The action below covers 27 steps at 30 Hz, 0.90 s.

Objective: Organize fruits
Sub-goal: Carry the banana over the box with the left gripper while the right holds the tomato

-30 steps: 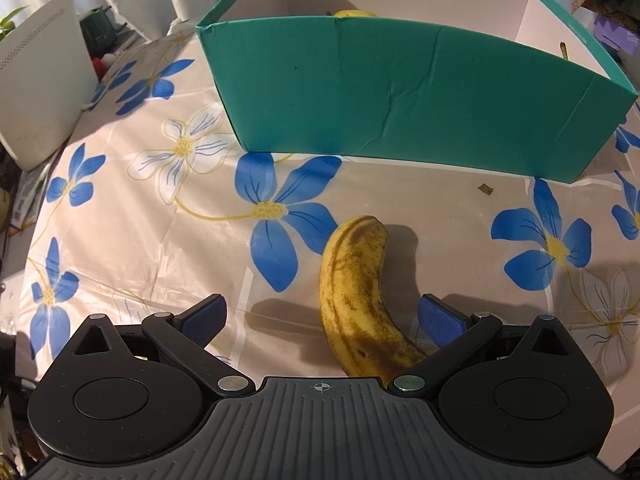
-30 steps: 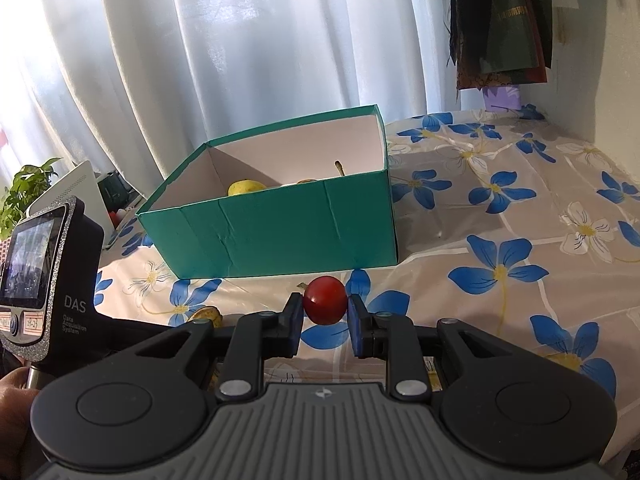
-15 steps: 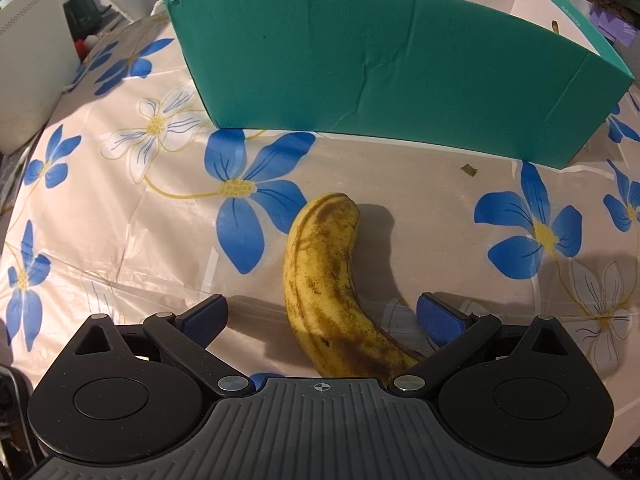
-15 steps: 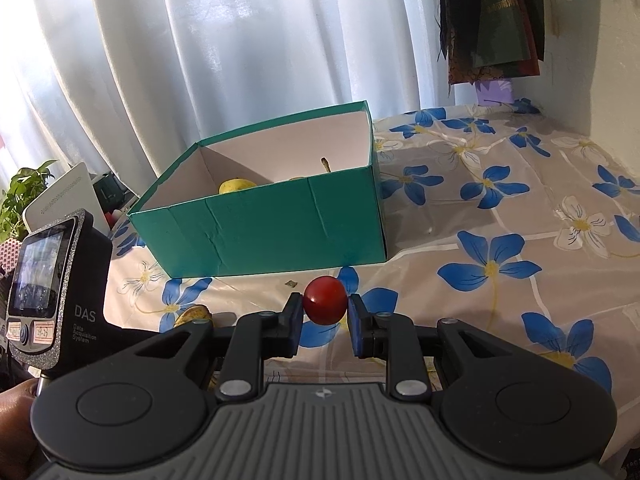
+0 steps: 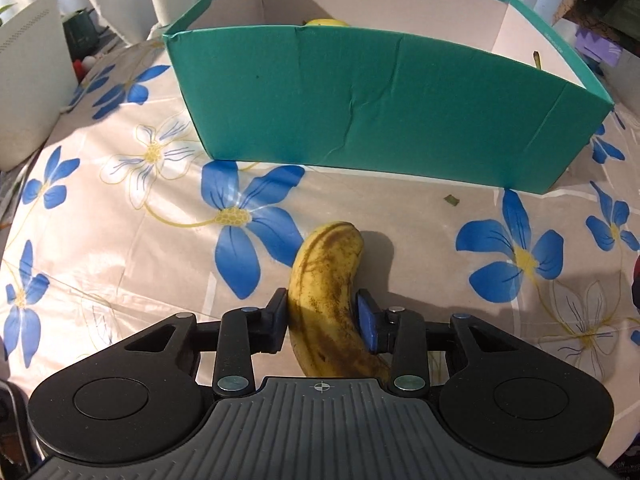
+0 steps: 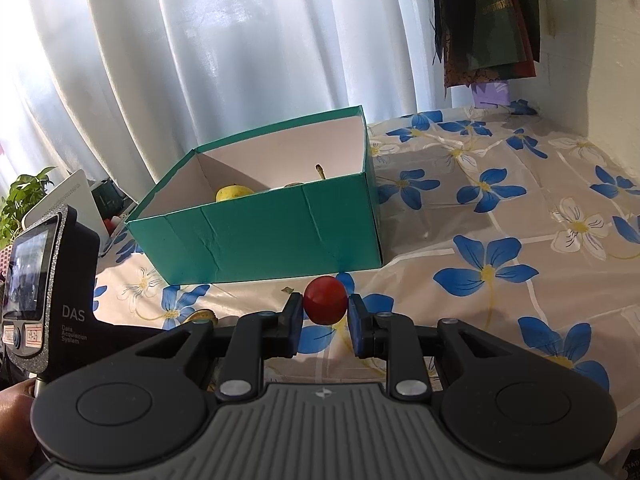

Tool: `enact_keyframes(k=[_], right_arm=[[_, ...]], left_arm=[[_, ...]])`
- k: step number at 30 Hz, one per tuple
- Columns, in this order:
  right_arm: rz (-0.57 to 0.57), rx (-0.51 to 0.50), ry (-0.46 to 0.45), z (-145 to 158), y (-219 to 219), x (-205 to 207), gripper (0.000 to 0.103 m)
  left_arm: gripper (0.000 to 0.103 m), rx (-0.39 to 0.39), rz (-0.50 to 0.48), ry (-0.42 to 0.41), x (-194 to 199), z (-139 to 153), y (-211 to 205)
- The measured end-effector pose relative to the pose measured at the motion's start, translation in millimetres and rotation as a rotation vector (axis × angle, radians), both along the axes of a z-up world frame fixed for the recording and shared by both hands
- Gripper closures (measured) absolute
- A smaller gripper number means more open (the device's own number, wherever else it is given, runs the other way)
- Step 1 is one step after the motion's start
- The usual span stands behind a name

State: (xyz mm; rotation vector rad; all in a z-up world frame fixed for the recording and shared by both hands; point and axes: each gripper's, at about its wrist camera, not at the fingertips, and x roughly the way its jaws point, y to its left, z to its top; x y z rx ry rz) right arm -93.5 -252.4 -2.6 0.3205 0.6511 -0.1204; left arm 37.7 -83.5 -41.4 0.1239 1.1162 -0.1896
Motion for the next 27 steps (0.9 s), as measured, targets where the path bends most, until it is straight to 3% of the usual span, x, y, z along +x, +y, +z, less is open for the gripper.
enact_keyframes(k=[13,27], right_arm=[[0.007,-0.005,-0.005,3,0,4,0.080],[0.013,-0.003,-0.019,7,3,9,0.079]], left_arm=[[0.066,-0.102,-0.004,-0.030,-13,24,26],[0.066,-0.154,-0.088,-0.107,-21,51,34]])
